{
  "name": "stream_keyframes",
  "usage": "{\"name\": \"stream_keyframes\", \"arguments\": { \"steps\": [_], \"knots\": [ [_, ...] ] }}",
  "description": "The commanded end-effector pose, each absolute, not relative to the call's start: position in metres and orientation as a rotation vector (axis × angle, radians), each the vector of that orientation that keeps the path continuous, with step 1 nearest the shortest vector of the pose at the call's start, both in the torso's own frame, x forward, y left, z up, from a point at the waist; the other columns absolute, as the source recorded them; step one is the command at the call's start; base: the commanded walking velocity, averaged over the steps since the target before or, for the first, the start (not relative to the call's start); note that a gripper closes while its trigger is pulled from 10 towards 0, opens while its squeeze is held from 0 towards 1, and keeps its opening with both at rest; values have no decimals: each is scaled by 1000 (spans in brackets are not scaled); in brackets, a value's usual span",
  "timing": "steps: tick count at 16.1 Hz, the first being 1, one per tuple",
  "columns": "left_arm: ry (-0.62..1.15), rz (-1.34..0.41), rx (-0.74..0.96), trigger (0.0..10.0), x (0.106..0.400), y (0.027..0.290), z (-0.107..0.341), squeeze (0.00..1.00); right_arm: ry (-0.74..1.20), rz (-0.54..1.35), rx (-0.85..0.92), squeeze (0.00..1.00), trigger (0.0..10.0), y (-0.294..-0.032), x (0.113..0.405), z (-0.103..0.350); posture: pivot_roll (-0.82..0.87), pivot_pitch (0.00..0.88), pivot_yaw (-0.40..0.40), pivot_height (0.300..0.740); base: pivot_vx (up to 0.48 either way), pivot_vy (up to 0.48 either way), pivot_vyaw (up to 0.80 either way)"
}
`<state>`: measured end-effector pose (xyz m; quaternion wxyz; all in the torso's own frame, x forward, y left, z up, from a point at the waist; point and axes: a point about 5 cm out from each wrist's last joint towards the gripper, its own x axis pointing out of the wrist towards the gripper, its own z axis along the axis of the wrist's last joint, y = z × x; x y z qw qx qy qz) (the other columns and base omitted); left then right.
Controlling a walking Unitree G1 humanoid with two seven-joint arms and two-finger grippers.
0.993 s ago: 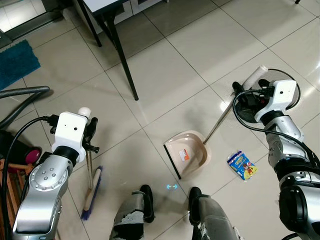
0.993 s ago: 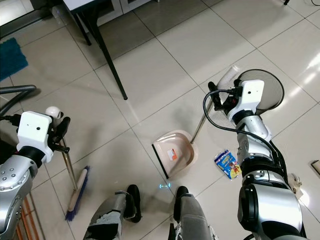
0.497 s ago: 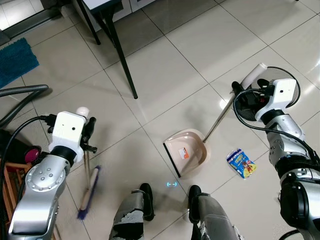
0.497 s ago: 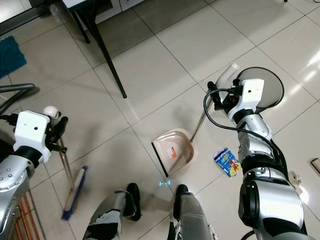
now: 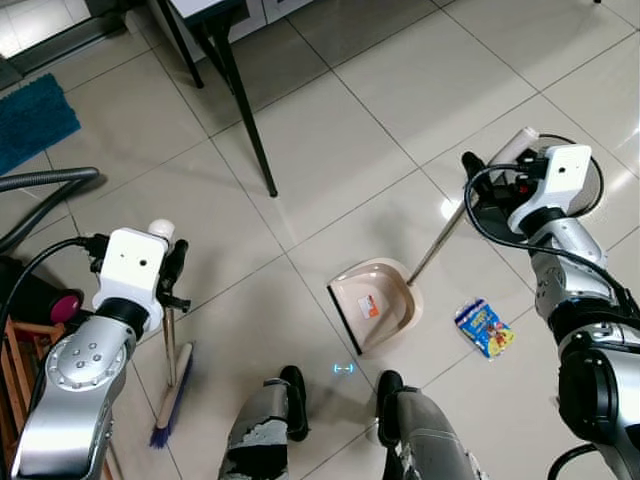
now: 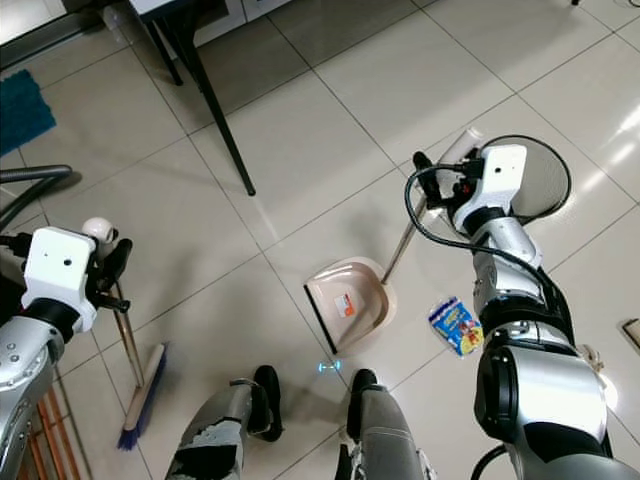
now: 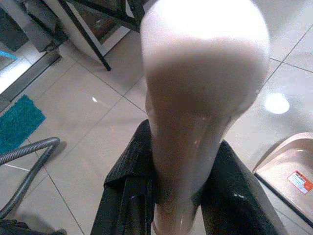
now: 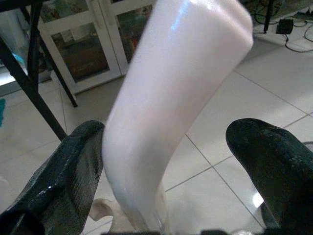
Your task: Sweep floor
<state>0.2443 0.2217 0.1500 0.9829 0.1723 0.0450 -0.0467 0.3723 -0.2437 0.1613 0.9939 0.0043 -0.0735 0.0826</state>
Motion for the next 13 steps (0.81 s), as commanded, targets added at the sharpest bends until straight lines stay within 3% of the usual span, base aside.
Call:
{"name": "stream_keyframes", "arguments": {
  "steps": [1,2,3,4,13],
  "knots": [
    [101,-83,373,10000,240,228,152,0,-122,140,19,0,9647,-250,370,156,169,371,87,740,0,0,0],
    [101,-84,373,10000,239,227,152,0,-121,140,19,0,4980,-250,370,156,171,371,88,740,0,0,0],
    [102,-84,373,10000,239,227,152,0,-117,139,21,0,1529,-251,369,155,171,371,89,740,0,0,0],
    [103,-86,373,10000,239,227,152,0,-114,137,24,0,0,-252,369,155,171,372,90,740,0,0,0],
    [107,-88,373,10000,239,228,154,0,-102,137,44,0,0,-255,367,151,176,383,91,740,0,0,0]
  ]
}}
